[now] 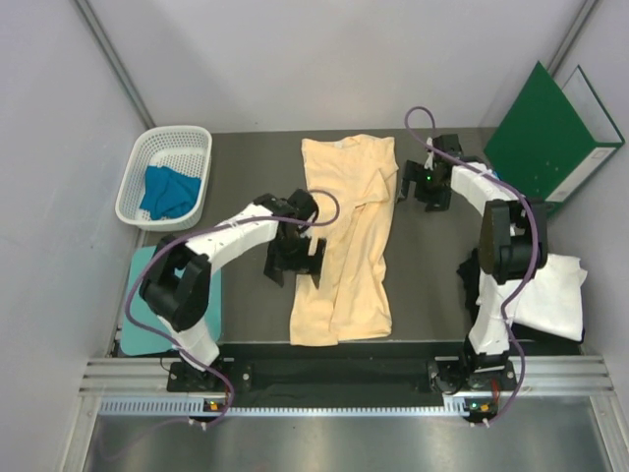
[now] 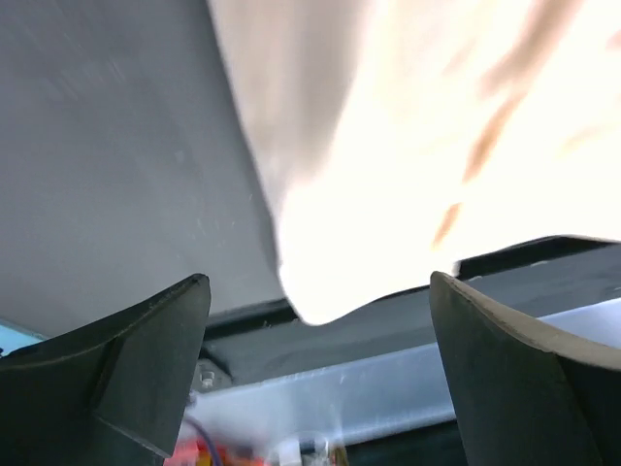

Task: Fold and stack the t-shirts
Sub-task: Rotate the tshirt 90 degrees

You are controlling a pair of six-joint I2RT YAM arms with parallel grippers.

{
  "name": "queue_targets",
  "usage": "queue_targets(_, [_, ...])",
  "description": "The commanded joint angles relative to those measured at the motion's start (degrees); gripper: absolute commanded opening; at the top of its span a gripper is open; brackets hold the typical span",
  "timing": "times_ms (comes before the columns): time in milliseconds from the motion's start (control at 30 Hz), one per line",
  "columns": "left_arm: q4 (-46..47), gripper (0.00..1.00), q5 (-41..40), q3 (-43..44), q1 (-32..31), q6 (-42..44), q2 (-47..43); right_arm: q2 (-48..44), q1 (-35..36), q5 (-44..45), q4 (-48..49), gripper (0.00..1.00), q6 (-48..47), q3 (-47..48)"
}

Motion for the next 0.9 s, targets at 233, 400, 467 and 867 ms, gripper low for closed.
queue_targets(233, [10.8,0.99,-0.4,22.9,17.7,2.3,9.5,8.8,1.5,-13.3,-2.4,1.00,2.9,10.6])
queue_targets(400, [10.4,0.99,0.9,42.5,21.1,3.3,23.0,1.6,1.4,-14.5,-9.0,1.00,1.0,2.1])
queue_targets(467, [10.5,0.99,2.2,49.6,22.1,2.2,29.5,-2.5,1.4,-16.4,-10.9,1.00,0.7,-3.0])
queue_targets(867, [32.6,0.99,16.8,56.3,27.0,-13.9,44.7,-21.5,1.5,-25.1,-22.7,0.70,0.2,-23.4])
